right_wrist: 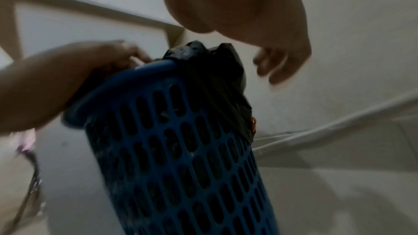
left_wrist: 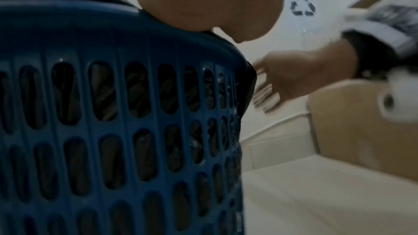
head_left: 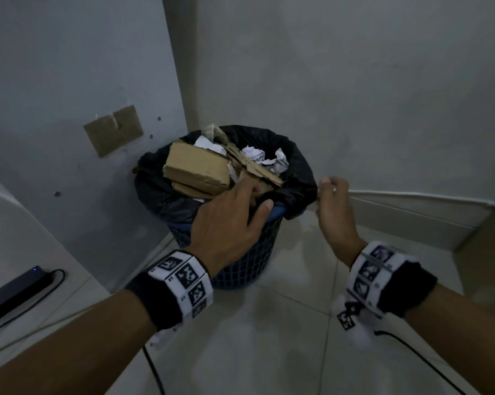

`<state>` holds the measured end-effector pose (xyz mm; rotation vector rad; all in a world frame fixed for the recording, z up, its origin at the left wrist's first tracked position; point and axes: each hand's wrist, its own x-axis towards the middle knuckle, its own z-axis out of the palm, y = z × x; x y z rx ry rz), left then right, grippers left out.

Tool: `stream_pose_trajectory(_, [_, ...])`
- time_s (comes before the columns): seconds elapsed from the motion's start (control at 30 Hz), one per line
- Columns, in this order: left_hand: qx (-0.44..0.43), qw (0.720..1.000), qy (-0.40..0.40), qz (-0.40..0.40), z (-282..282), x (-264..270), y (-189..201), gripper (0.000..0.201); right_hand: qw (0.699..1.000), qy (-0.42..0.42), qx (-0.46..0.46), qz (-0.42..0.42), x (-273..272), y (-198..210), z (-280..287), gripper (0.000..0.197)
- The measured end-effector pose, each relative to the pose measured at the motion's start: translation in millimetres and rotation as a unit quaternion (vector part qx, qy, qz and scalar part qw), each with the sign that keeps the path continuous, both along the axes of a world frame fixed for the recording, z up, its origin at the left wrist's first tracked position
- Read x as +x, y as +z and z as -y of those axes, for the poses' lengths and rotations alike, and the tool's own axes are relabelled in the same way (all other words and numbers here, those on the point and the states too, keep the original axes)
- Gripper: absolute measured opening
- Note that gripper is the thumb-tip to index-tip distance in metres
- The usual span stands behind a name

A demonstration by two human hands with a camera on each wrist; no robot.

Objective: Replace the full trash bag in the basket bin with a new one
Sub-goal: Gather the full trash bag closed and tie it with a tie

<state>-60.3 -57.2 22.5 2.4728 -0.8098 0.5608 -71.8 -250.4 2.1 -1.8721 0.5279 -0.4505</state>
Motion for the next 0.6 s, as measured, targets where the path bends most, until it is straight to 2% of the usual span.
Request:
stream_pose_trajectory(0.03, [0.016, 1.0, 0.005, -0.001, 0, 1, 0, 0.034, 0.985, 0.027, 0.126, -0.111, 2, 1, 4, 0.053])
stream_pose_trajectory(0.07, [0.032, 0.999, 0.01, -0.003, -1, 2, 0, 0.038, 0.956, 0.06, 0.218, -0.187, 3, 2, 6, 0.065])
stream_pose_trajectory(0.1, [0.046, 0.999, 0.018, -0.001, -1, 4, 0, 0.041, 0.932, 0.094, 0.266, -0.226, 3, 3, 7, 0.072])
stream_pose_trajectory(0.13, [0.06, 0.998, 0.024, 0.006, -2, 6, 0, 0.044, 0.924, 0.121, 0.28, -0.232, 5, 3, 5, 0.073])
stream_pose_trajectory(0.2, [0.085, 0.996, 0.023, 0.03, -4, 7, -1, 0.049, 0.933, 0.136, 0.282, -0.18, 6, 4, -1, 0.052])
stream_pose_trajectory(0.27, [0.097, 0.994, 0.009, 0.05, -7, 7, -2, 0.05, 0.94, 0.1, 0.308, -0.104, 9, 7, -6, 0.029])
stream_pose_trajectory(0.3, [0.097, 0.994, 0.001, 0.058, -9, 7, -2, 0.051, 0.945, 0.066, 0.313, -0.067, 10, 10, -5, 0.026])
stream_pose_trajectory(0.37, [0.089, 0.994, -0.011, 0.064, -13, 7, -2, 0.048, 0.962, -0.013, 0.272, 0.014, 16, 21, 3, 0.027])
stream_pose_trajectory(0.43, [0.078, 0.995, -0.021, 0.062, -16, 9, -4, 0.049, 0.979, -0.039, 0.164, 0.113, 20, 33, 8, 0.029])
stream_pose_trajectory(0.5, [0.07, 0.994, -0.029, 0.074, -23, 14, -5, 0.055, 0.981, -0.012, 0.017, 0.193, 22, 38, 4, 0.035])
stream_pose_trajectory(0.6, [0.07, 0.989, -0.041, 0.122, -44, 28, -8, 0.057, 0.956, 0.041, -0.158, 0.242, 15, 31, -8, 0.029])
